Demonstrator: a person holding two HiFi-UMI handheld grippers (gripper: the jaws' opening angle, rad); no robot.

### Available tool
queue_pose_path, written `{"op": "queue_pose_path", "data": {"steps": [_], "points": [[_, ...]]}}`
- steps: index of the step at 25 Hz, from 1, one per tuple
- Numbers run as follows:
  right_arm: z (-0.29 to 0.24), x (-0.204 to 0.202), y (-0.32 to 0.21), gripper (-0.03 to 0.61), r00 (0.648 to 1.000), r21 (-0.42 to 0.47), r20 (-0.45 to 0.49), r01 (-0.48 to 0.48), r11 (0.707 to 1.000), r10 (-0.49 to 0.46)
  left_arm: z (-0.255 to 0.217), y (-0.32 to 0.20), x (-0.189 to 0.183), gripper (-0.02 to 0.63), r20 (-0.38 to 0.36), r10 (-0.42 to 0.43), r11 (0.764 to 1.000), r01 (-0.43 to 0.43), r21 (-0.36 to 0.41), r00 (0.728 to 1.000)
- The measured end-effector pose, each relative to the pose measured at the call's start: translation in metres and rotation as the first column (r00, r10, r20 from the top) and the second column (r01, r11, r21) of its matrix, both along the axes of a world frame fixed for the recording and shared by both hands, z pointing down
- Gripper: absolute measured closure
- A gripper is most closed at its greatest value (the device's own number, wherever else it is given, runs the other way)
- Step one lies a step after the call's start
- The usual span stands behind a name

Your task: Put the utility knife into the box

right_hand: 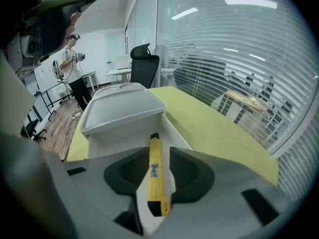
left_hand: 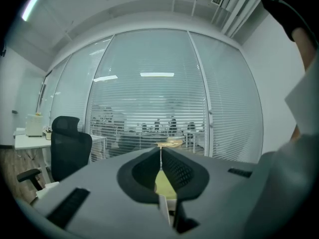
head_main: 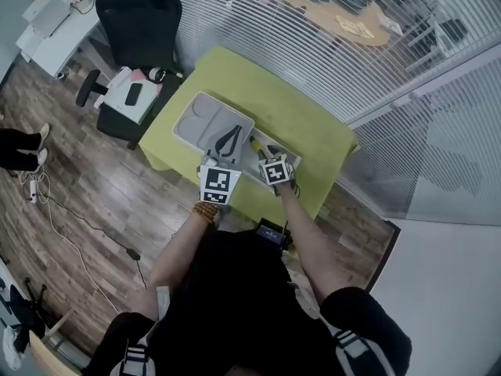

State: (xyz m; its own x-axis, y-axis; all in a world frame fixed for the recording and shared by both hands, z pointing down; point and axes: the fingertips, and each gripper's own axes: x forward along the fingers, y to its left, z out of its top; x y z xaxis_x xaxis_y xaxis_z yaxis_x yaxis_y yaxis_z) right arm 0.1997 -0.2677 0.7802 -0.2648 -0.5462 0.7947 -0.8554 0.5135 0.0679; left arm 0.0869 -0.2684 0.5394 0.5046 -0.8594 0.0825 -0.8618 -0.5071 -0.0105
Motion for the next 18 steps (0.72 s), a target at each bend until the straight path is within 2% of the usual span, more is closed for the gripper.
{"op": "queue_pose_path", "data": {"steps": [9,18], "points": [[-0.04,0.002,-0.003,0.457,0.996,0.121,0.071,-0.06,0.991,0.051,-0.006,0.011,0.017,0.595,-0.006,0.059,0.998,-0.059,0.025,0.998],[-0.103,0.002,-0.008,0.46,0.984,0.245,0.149,-0.131,0.96,0.096,-0.019,0.019,0.03,0.595,-0.004,0.105,0.993,-0.105,0.056,0.994]]}}
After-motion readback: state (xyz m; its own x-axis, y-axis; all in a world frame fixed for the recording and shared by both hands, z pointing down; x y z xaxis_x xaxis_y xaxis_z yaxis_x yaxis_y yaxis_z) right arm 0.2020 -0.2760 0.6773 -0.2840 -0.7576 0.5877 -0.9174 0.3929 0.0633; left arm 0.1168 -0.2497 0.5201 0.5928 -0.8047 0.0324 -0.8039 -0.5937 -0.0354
